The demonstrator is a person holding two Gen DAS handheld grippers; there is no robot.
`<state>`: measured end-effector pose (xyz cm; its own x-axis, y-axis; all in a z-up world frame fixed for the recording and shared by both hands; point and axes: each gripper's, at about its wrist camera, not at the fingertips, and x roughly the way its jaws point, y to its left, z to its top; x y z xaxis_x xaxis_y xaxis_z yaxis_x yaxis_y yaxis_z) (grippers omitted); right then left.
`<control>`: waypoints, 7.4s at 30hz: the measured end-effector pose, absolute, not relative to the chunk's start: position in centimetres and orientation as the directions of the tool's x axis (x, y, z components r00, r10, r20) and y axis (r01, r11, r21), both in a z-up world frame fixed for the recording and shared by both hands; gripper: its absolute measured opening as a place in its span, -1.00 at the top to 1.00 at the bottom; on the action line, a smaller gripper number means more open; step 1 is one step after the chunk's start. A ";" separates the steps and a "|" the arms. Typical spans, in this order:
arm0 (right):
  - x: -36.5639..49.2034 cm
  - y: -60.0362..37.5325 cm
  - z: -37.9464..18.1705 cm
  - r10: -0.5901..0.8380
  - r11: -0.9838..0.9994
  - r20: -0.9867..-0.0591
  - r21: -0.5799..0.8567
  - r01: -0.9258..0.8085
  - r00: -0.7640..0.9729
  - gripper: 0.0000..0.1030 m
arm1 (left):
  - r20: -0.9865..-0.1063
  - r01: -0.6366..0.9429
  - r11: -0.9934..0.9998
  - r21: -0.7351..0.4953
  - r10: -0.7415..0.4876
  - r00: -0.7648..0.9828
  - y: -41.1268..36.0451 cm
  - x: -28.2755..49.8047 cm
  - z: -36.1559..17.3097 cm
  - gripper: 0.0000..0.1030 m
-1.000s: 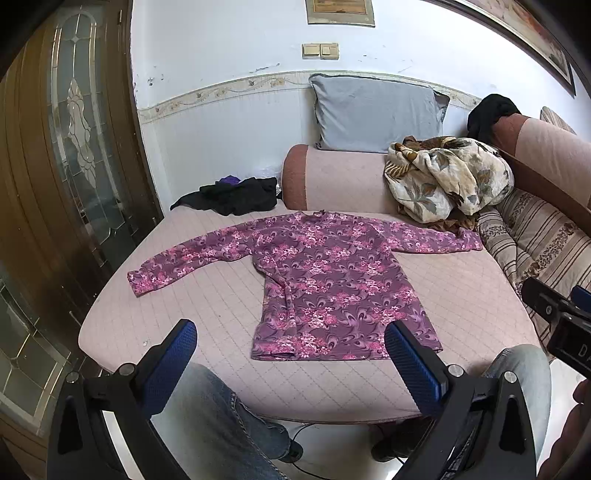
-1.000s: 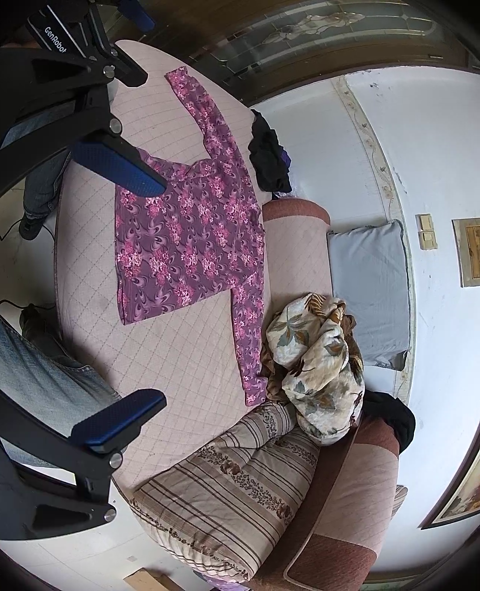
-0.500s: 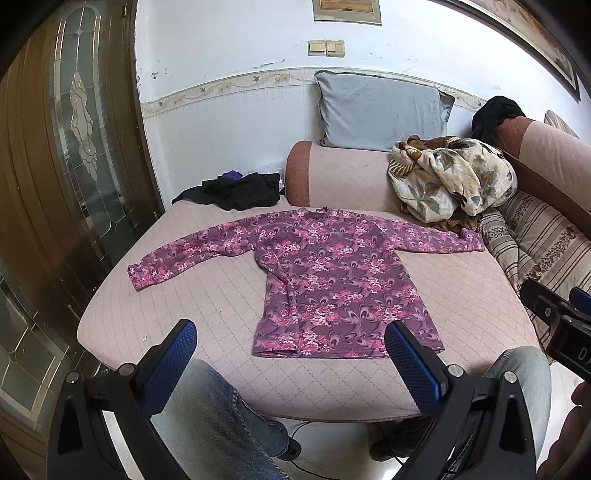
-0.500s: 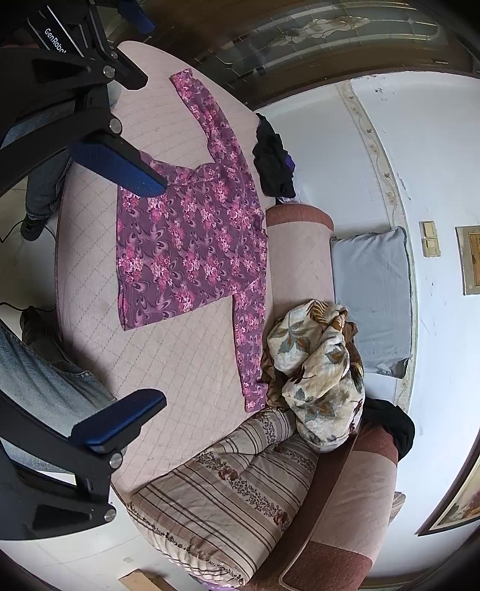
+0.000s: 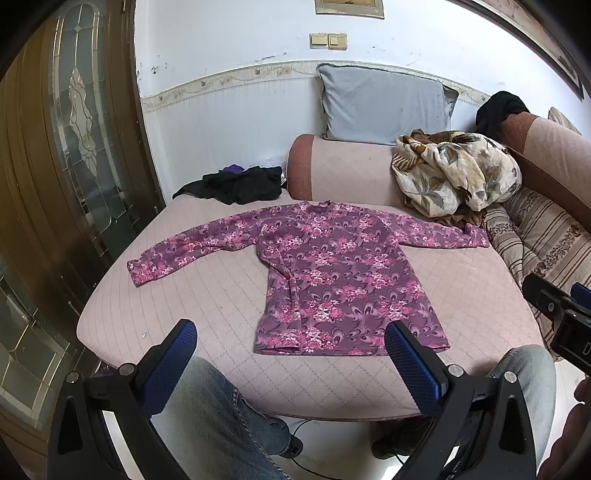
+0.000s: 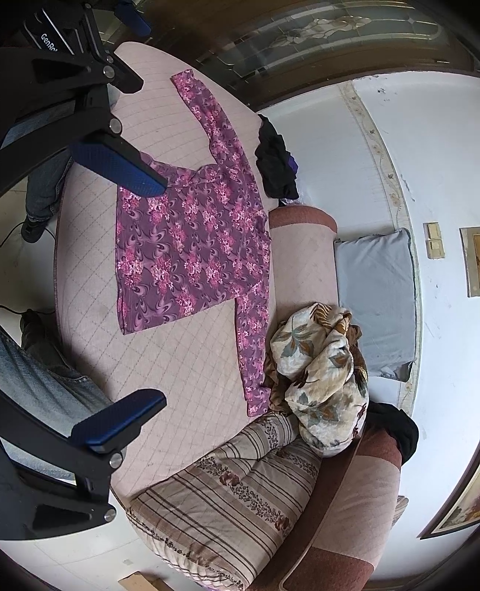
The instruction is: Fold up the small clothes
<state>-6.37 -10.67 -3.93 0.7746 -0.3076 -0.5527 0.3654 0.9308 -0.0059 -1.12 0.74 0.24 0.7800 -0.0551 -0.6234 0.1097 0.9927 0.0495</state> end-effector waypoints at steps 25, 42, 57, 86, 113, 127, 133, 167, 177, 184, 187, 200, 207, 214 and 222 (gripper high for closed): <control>4.0 -17.7 -6.0 -0.246 0.932 -0.643 0.050 0.360 0.725 -1.00 | -0.715 0.190 0.981 0.039 -0.105 0.691 -4.5 12.4 -3.2 -1.00; 31.4 -51.3 -16.8 -0.188 0.669 -0.828 0.285 0.686 0.528 -0.21 | -0.797 0.237 0.963 -0.131 -0.244 0.553 -13.8 38.2 -15.5 -0.95; 31.2 -61.0 -23.4 -0.177 0.476 -0.823 0.409 0.779 0.540 0.90 | -0.849 0.240 0.954 -0.178 -0.272 0.452 -13.0 37.3 -17.8 -0.95; 29.6 -14.9 -23.7 0.399 0.917 -0.824 0.348 -0.197 0.403 -0.47 | -0.806 -0.122 0.826 -0.550 -0.487 0.335 2.0 39.2 -19.6 -0.96; 27.0 -11.3 -27.5 0.426 0.900 -0.815 0.335 -0.279 0.393 0.09 | -0.857 -0.076 0.895 -0.440 -0.393 0.335 2.7 40.4 -18.5 -0.96; 30.8 -28.2 -25.4 0.379 0.856 -0.783 0.499 0.133 0.493 -0.13 | -0.896 0.056 0.925 -0.377 -0.379 0.231 -0.6 32.5 -20.6 -0.89; 32.9 -29.9 -28.8 0.316 0.856 -0.820 0.463 0.230 0.477 0.15 | -0.911 0.030 0.952 -0.305 -0.301 0.281 1.2 26.5 -22.1 -0.12; 12.9 -29.3 -27.0 -0.031 0.912 -0.912 0.141 0.385 0.408 0.00 | -0.909 0.102 0.994 0.028 -0.017 0.416 2.7 17.0 -21.7 0.30; 9.5 -29.7 -26.1 -0.016 0.900 -0.914 0.164 0.404 0.406 0.93 | -0.847 -0.261 0.914 -0.311 -0.142 0.513 14.7 14.7 -18.0 0.89; 10.1 -29.6 -26.1 -0.055 0.899 -0.925 0.118 0.422 0.376 0.93 | -0.854 -0.291 0.929 -0.229 -0.048 0.518 14.9 14.4 -17.7 0.89; 10.2 -29.6 -25.3 -0.125 0.898 -0.915 0.060 0.436 0.384 0.93 | -0.919 -0.312 0.947 -0.073 0.058 0.390 14.3 15.3 -20.1 0.80; 9.5 -24.0 -15.3 -0.088 0.955 -0.663 0.156 0.253 0.743 -0.62 | -0.732 -0.201 0.922 -0.330 -0.116 0.672 17.0 14.7 -9.8 -0.70; 14.8 -13.4 -10.9 0.181 0.978 -0.571 0.194 -0.082 0.801 -0.74 | -0.718 -0.439 0.744 -0.505 -0.080 0.691 26.8 21.3 -10.0 -0.78; 25.7 -2.4 -12.7 0.447 0.895 -0.661 0.324 -0.308 0.603 -0.74 | -0.805 -0.709 0.410 -0.574 -0.126 0.579 36.9 27.6 -19.4 -0.76; 33.6 4.2 -17.8 0.454 0.889 -0.724 0.330 -0.317 0.519 -0.74 | -0.799 -0.721 0.394 -0.570 -0.063 0.598 39.9 32.3 -22.3 -0.77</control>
